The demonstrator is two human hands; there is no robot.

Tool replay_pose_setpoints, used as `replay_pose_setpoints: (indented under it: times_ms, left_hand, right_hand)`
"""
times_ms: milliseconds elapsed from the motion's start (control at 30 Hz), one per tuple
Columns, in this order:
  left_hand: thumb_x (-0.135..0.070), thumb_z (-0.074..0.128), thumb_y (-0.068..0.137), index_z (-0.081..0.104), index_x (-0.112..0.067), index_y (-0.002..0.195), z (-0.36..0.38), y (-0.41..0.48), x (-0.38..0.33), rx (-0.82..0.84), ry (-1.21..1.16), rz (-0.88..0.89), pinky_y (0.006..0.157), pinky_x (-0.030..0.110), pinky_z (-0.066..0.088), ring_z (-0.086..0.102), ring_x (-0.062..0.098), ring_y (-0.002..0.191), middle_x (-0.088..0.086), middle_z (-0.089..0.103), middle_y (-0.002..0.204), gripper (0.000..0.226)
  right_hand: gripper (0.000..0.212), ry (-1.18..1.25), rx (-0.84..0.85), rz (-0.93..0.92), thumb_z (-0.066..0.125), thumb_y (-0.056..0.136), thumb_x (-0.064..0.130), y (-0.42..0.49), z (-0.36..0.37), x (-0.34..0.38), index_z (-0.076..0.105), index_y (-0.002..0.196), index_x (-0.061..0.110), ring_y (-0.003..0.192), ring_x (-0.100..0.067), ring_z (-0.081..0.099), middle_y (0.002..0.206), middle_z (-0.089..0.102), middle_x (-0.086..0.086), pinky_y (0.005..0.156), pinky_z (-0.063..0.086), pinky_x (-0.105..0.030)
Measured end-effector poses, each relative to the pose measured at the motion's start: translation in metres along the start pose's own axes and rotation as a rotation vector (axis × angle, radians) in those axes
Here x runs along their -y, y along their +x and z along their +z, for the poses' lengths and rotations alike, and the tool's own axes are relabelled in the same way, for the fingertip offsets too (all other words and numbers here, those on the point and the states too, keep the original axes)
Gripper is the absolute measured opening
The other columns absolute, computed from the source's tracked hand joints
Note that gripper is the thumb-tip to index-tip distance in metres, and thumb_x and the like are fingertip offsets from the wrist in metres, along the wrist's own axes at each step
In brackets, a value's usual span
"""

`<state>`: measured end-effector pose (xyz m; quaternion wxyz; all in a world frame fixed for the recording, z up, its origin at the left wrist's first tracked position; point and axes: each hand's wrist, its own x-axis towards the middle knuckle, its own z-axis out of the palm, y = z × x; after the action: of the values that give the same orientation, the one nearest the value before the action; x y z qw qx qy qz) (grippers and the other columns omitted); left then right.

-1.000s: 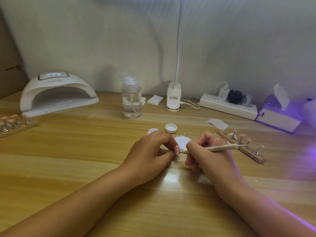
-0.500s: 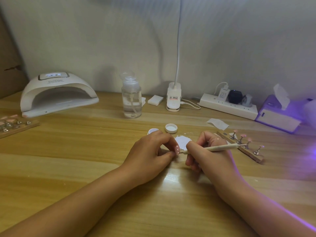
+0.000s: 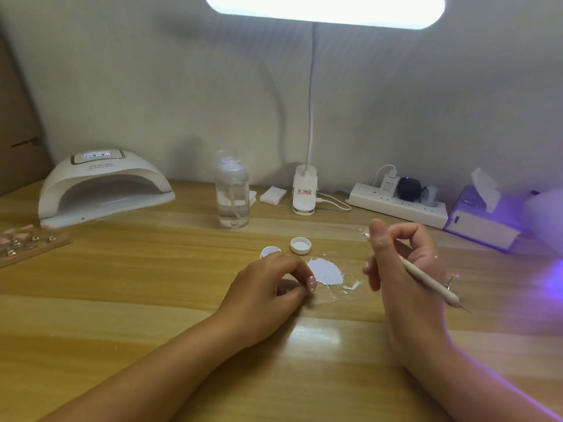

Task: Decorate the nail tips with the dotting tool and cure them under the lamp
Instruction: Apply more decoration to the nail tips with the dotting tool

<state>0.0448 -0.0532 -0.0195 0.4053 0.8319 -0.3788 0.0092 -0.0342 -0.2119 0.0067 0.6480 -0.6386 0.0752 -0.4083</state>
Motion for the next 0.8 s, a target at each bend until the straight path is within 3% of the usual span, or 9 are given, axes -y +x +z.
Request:
replay_pose_setpoints:
  times_ms: [100, 233, 367, 433, 500, 600, 733, 800]
  left_hand:
    - [-0.013, 0.066, 0.087, 0.067, -0.033, 0.082, 0.000, 0.000, 0.000, -0.003, -0.012, 0.000, 0.062, 0.010, 0.031, 0.050, -0.013, 0.067, -0.038, 0.056, 0.089, 0.022]
    - [-0.014, 0.067, 0.087, 0.065, -0.036, 0.080, 0.000, 0.000, -0.001, -0.006, -0.036, -0.005, 0.062, 0.011, 0.032, 0.051, -0.012, 0.065, -0.036, 0.058, 0.087, 0.022]
    - [-0.017, 0.068, 0.087, 0.066, -0.035, 0.080, 0.001, -0.001, -0.001, -0.014, -0.061, -0.019, 0.062, 0.011, 0.033, 0.053, -0.005, 0.059, -0.034, 0.060, 0.088, 0.019]
    - [-0.019, 0.069, 0.087, 0.066, -0.035, 0.080, 0.001, -0.001, -0.001, -0.020, -0.083, -0.027, 0.062, 0.012, 0.032, 0.053, 0.001, 0.054, -0.030, 0.062, 0.089, 0.018]
    - [-0.018, 0.070, 0.087, 0.066, -0.035, 0.079, 0.001, -0.001, -0.001, -0.024, -0.103, -0.036, 0.063, 0.014, 0.033, 0.052, 0.002, 0.053, -0.026, 0.064, 0.089, 0.018]
    - [-0.018, 0.071, 0.086, 0.065, -0.035, 0.078, 0.001, -0.001, -0.002, -0.027, -0.137, -0.041, 0.062, 0.018, 0.034, 0.052, 0.001, 0.051, -0.021, 0.066, 0.088, 0.019]
    - [-0.019, 0.071, 0.086, 0.065, -0.036, 0.078, 0.001, -0.001, -0.002, -0.022, -0.141, -0.044, 0.060, 0.017, 0.034, 0.053, 0.001, 0.052, -0.020, 0.067, 0.088, 0.019]
    - [-0.019, 0.071, 0.086, 0.066, -0.035, 0.078, 0.001, -0.001, -0.002, -0.022, -0.134, -0.042, 0.060, 0.015, 0.035, 0.054, 0.001, 0.053, -0.022, 0.066, 0.088, 0.019]
  right_hand:
    - [0.020, -0.032, -0.030, -0.049, 0.051, 0.101, 0.039, 0.017, -0.008, 0.013, 0.056, 0.090, 0.024, 0.042, -0.012, 0.050, 0.068, 0.070, -0.004, 0.042, 0.042, -0.020]
    - [0.038, -0.114, -0.039, -0.099, 0.036, 0.106, 0.046, 0.037, -0.022, 0.033, 0.062, 0.091, 0.023, 0.039, -0.009, 0.043, 0.054, 0.062, -0.003, 0.038, 0.037, -0.017]
    - [0.026, -0.210, -0.003, -0.075, 0.040, 0.105, 0.045, 0.060, -0.038, 0.043, 0.051, 0.096, 0.024, 0.044, -0.005, 0.044, 0.051, 0.052, 0.009, 0.041, 0.039, -0.018]
    - [0.022, -0.391, 0.087, -0.027, 0.049, 0.103, 0.034, 0.078, -0.049, 0.043, 0.058, 0.094, 0.016, 0.049, -0.006, 0.052, 0.056, 0.061, 0.008, 0.048, 0.046, -0.021]
    - [0.015, -0.626, 0.217, 0.066, 0.054, 0.101, 0.024, 0.097, -0.058, 0.039, 0.065, 0.092, 0.018, 0.064, -0.011, 0.065, 0.074, 0.074, 0.003, 0.063, 0.055, -0.031]
    - [0.022, -0.816, 0.316, 0.244, 0.047, 0.103, 0.022, 0.120, -0.061, 0.027, 0.068, 0.095, 0.017, 0.082, -0.019, 0.073, 0.082, 0.077, -0.003, 0.081, 0.057, -0.038]
    - [0.006, -1.223, 0.442, 0.152, 0.063, 0.094, 0.030, 0.141, -0.052, -0.005, 0.063, 0.092, 0.025, 0.086, -0.017, 0.066, 0.092, 0.072, 0.003, 0.079, 0.052, -0.033]
    - [0.017, -1.386, 0.501, 0.169, 0.072, 0.087, 0.039, 0.146, -0.047, -0.021, 0.057, 0.091, 0.032, 0.087, -0.016, 0.058, 0.096, 0.063, 0.006, 0.070, 0.045, -0.029]
